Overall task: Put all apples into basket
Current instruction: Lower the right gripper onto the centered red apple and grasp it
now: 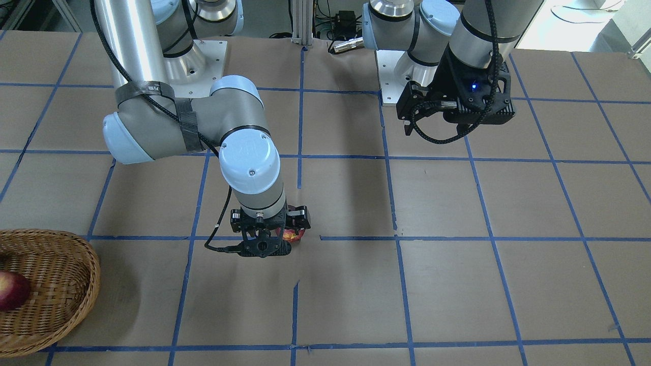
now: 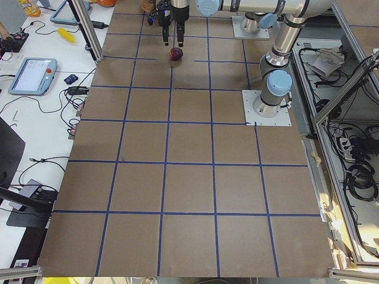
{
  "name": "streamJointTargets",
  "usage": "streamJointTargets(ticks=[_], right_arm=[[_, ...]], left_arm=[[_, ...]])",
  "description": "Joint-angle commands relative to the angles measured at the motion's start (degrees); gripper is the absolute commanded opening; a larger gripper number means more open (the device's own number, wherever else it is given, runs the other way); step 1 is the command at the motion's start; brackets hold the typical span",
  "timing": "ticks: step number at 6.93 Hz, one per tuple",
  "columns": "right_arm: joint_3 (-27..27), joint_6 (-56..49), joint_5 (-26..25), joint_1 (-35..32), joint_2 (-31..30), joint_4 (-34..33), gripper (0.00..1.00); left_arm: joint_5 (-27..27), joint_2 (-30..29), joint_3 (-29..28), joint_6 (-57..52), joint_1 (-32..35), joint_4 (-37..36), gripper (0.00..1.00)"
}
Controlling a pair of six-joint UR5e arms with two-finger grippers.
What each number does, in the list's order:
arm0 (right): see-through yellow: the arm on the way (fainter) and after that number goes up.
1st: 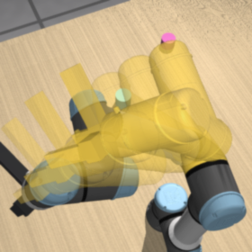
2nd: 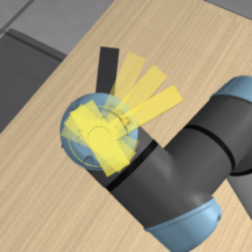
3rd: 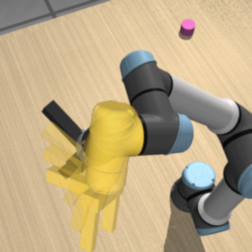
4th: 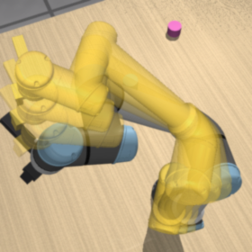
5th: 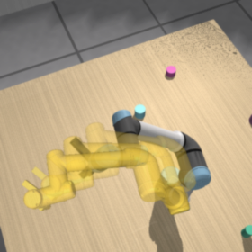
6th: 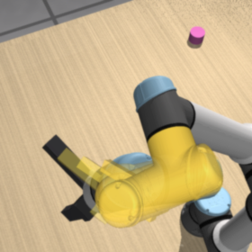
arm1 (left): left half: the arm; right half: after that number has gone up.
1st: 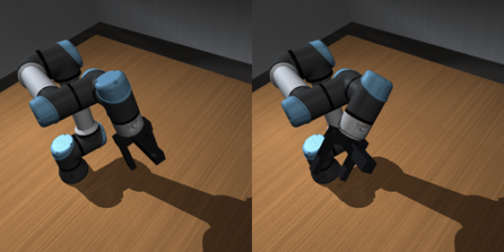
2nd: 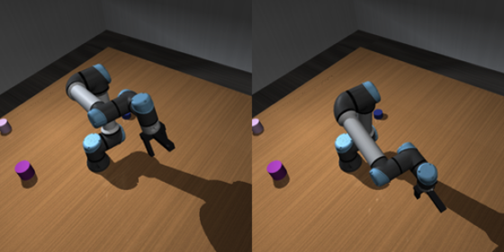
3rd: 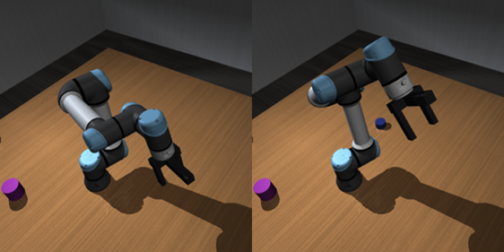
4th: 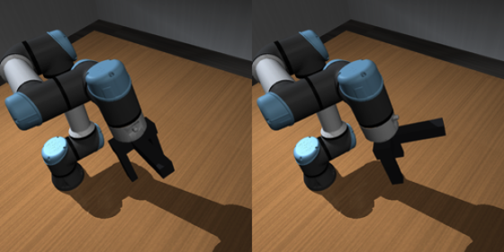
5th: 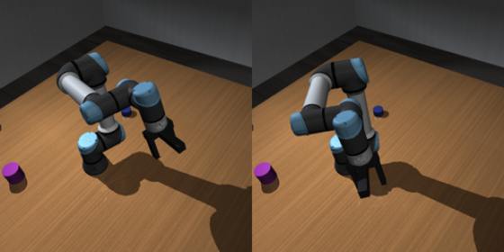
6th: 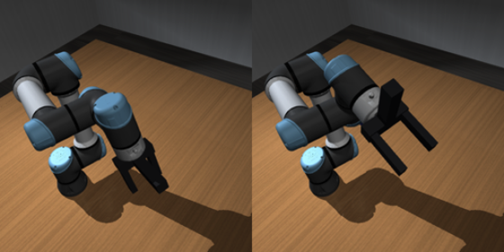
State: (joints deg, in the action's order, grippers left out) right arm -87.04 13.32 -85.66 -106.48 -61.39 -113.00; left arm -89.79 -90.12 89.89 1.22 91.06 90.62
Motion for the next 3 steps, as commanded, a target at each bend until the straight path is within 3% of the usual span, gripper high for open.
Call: streamJointTargets(ticks=[1,3], right_arm=[[-1.46,-3.29,2.6,-0.13,0.13,-0.03,1.0],[-1.56,-5.76,2.77,-0.21,1.79,-0.12,1.0]], left_arm=[[0.14,-0.15,-0.06,0.01,0.0,0.0,1.0],[0.4,-0.32,-0.15,0.1,0.0,-0.09,1.0]])
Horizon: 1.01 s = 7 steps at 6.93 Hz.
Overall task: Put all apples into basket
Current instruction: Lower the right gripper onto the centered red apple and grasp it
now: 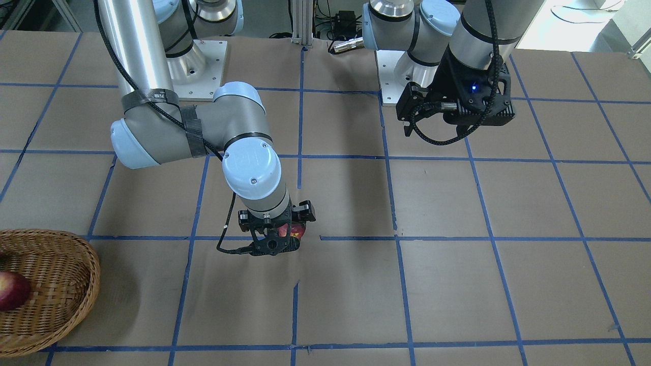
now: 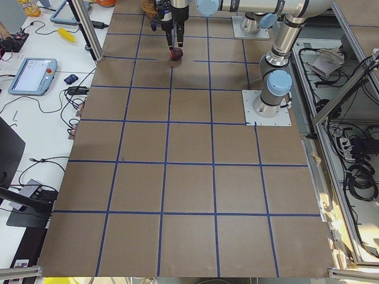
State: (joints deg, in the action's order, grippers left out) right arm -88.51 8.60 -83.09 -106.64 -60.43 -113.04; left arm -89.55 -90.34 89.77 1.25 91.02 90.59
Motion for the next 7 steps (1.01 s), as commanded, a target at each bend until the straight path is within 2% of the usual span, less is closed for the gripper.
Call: streamJointTargets(ticks=[1,7], right_arm=[[-0.26,-1.13,0.21,-0.41,0.93,0.36,1.0],[-1.49,-0.34,1.17,-1.82,3.39,-0.07,1.0]], left_arm=[[0.34,-0.02,0.05,0.07,-0.22,0.02,1.0],[0.25,-0.01,0.05,0.06,-0.14,0.02,1.0]])
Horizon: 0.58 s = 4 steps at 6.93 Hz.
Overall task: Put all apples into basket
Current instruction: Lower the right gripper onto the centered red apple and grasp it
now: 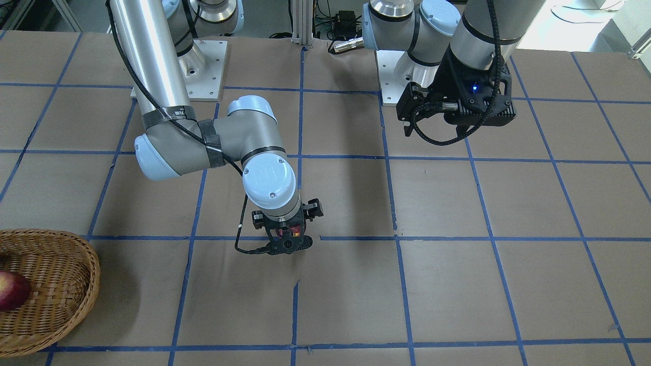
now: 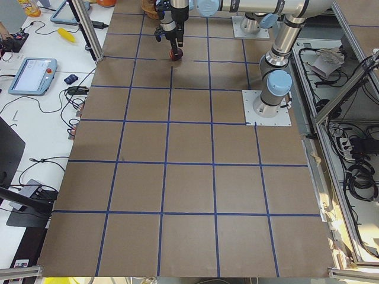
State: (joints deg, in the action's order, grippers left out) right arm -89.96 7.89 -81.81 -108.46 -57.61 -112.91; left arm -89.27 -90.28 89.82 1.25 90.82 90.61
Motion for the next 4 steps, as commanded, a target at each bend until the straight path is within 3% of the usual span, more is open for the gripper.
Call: streamJointTargets(ticks=[1,2,3,4], right_arm=[[-0.04,0.46,-0.8,0.01,0.83,-0.64,1.0],[-0.13,0.81,-1.06,0.09,0.75,-1.95,0.97],[-0.13,3.86,-1.15,0.09,0.84,-5.01,0.58],[0.13,6.32,-1.33,0.36,0.66,-5.04,0.01]], left_arm=[[-0.12,-0.07,-0.09,-0.02,-0.03,0.0,1.0],[-0.2,-0.07,-0.09,-0.02,-0.03,0.0,1.0],[-0.2,-0.07,-0.09,-0.02,0.06,-0.09,1.0],[-0.29,-0.07,0.0,-0.02,0.06,0.0,1.0]])
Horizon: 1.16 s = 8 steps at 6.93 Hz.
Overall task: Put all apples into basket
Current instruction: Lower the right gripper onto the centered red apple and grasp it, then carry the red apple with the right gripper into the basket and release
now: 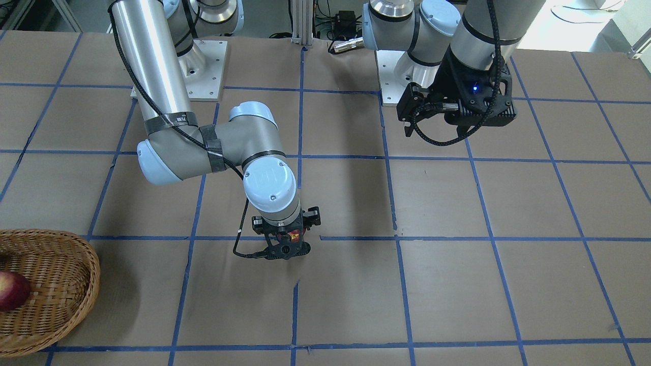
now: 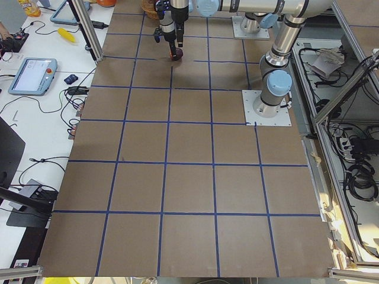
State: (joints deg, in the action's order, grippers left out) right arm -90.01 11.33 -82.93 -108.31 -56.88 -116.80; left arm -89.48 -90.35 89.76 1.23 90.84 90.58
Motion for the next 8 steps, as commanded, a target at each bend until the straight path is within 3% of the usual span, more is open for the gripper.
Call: streamJointTargets(ticks=[1,3,5,6,8], right_arm=[[0.88,3.08,-1.6,0.73,-0.51,-0.28,0.0],[1.5,2.99,-4.07,3.0,-5.75,0.25,0.0],[2.99,2.38,-4.34,14.73,-11.56,9.18,0.0],[3.43,1.24,-7.04,20.8,-12.81,10.09,0.0],[3.53,-12.75,-8.38,29.43,-12.91,9.31,0.0]], left_arm=[[-0.08,0.0,0.07,0.0,-0.05,0.04,1.0],[-0.08,0.09,0.07,0.0,-0.05,0.04,1.0],[-0.08,0.09,0.07,-0.09,-0.05,0.04,1.0],[-0.17,0.09,0.16,-0.27,-0.14,0.04,1.0],[-0.17,0.09,0.16,-0.27,-0.14,0.04,1.0]])
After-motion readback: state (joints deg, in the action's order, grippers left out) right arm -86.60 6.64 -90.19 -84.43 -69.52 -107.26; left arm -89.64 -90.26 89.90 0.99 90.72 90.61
